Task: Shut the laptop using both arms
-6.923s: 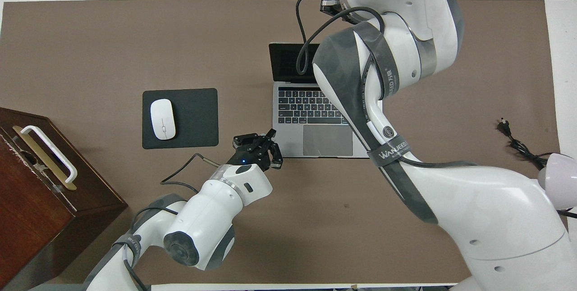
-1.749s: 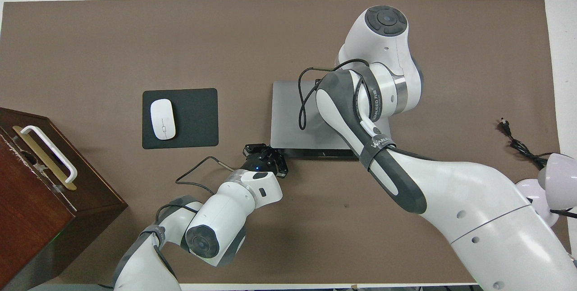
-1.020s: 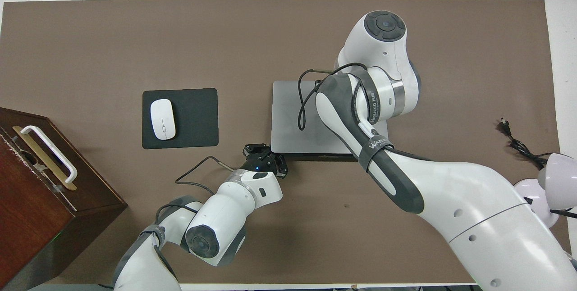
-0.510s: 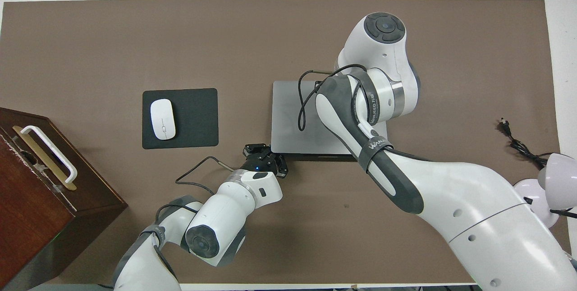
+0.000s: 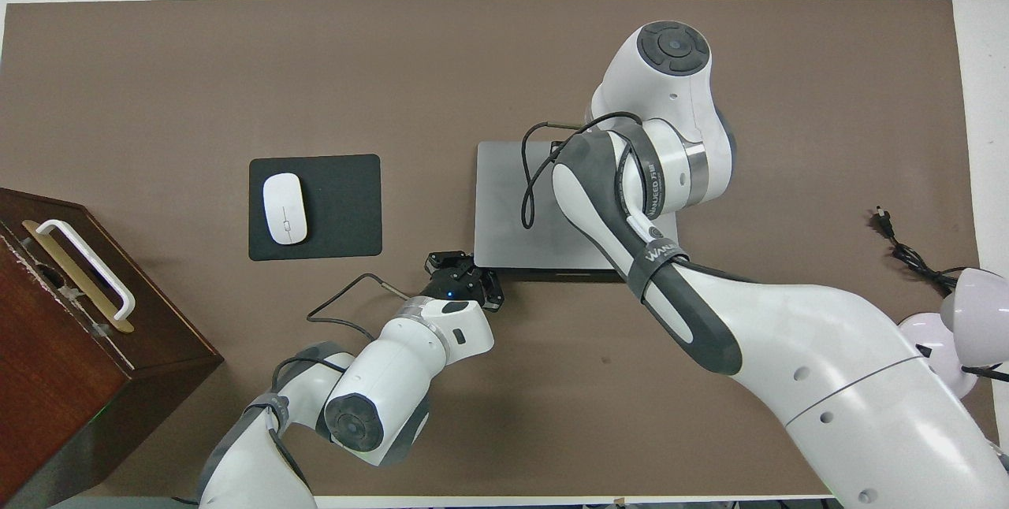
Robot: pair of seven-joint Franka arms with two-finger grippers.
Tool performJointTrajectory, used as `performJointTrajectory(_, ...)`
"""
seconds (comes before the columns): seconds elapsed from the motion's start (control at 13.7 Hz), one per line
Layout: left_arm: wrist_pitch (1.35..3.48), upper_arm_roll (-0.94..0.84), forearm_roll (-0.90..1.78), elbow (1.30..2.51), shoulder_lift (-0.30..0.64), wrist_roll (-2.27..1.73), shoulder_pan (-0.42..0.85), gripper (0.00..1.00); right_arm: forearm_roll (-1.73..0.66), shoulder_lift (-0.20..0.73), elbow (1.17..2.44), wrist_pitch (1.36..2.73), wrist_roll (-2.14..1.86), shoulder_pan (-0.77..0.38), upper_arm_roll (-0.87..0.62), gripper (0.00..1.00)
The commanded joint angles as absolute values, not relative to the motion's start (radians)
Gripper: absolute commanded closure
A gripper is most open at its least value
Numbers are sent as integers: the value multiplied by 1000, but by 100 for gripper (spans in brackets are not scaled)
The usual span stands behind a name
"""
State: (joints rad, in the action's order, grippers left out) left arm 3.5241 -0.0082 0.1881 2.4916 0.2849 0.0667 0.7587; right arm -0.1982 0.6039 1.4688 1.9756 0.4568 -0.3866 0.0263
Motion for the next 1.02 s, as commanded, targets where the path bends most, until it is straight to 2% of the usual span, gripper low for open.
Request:
performJointTrajectory(0.0, 3504, 11, 193, 2546, 298, 87, 770, 100, -233, 586, 1486, 1977, 431, -379, 23, 100)
performJointTrajectory(0.44, 3505, 11, 193, 2546, 298, 87, 769, 100, -241, 571, 1463, 1942, 431, -370, 23, 100)
performJointTrajectory(0.87, 3505, 12, 195, 2543, 296, 86, 761, 100, -139, 485, 1457, 1963, 423, -341, 61, 100)
performJointTrajectory(0.95, 3505, 14, 195, 2542, 292, 81, 761, 100, -102, 474, 1441, 1965, 404, -339, 67, 88)
